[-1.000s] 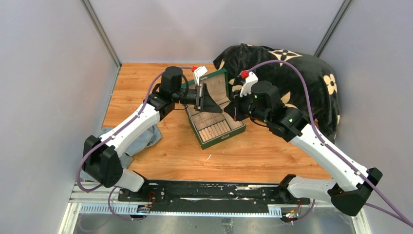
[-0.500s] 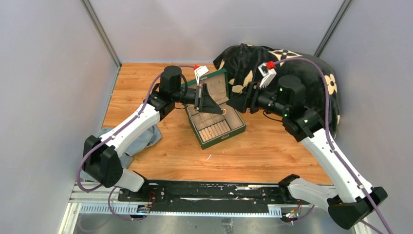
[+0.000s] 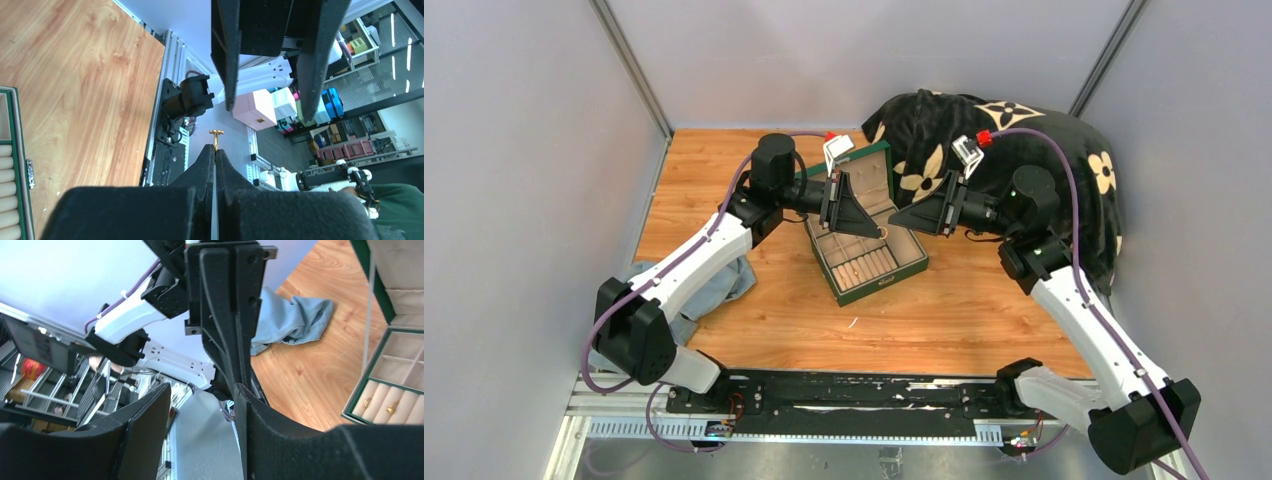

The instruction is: Organize the mixed jewelry

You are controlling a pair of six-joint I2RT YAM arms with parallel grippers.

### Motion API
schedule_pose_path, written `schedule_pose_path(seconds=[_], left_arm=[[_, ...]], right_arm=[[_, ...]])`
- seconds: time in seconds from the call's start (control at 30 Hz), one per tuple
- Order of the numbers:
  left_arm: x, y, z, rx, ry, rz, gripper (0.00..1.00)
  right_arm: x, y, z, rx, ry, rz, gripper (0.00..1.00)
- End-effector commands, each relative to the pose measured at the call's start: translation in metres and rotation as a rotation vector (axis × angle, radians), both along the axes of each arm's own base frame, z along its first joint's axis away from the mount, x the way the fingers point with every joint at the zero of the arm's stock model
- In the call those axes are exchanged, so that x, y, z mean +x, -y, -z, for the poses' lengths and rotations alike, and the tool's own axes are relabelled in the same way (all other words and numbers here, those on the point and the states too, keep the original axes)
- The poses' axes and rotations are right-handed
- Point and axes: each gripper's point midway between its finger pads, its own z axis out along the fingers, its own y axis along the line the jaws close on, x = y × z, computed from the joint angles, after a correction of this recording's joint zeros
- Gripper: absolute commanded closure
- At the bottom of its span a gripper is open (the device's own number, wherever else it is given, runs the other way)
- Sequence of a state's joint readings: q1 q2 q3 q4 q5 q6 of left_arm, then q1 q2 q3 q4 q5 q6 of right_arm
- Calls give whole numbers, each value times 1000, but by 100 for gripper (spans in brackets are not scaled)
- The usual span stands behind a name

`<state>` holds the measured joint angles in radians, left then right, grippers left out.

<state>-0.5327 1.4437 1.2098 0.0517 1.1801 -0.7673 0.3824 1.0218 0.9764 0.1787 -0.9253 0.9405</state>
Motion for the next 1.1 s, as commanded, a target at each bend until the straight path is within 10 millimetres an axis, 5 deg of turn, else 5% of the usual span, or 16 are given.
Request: schedule_pose_path(seconds=[0.0,0.4,0.8,1.07], left_arm=[[-8,-1,-19,-39,54,32,100],[-11,-3,-30,-53,72,36,100],[-7,0,-27,-48,63,34,100],[-5,1,-25,-45,60,30,100]], right_arm=[[-15,0,-9,37,22,-109,47],[-13,-8,17,-48,-14,-121,45],[-17,-15,20,-54,-17,-161,70],[-20,-16,10,-19,3,-185,73]])
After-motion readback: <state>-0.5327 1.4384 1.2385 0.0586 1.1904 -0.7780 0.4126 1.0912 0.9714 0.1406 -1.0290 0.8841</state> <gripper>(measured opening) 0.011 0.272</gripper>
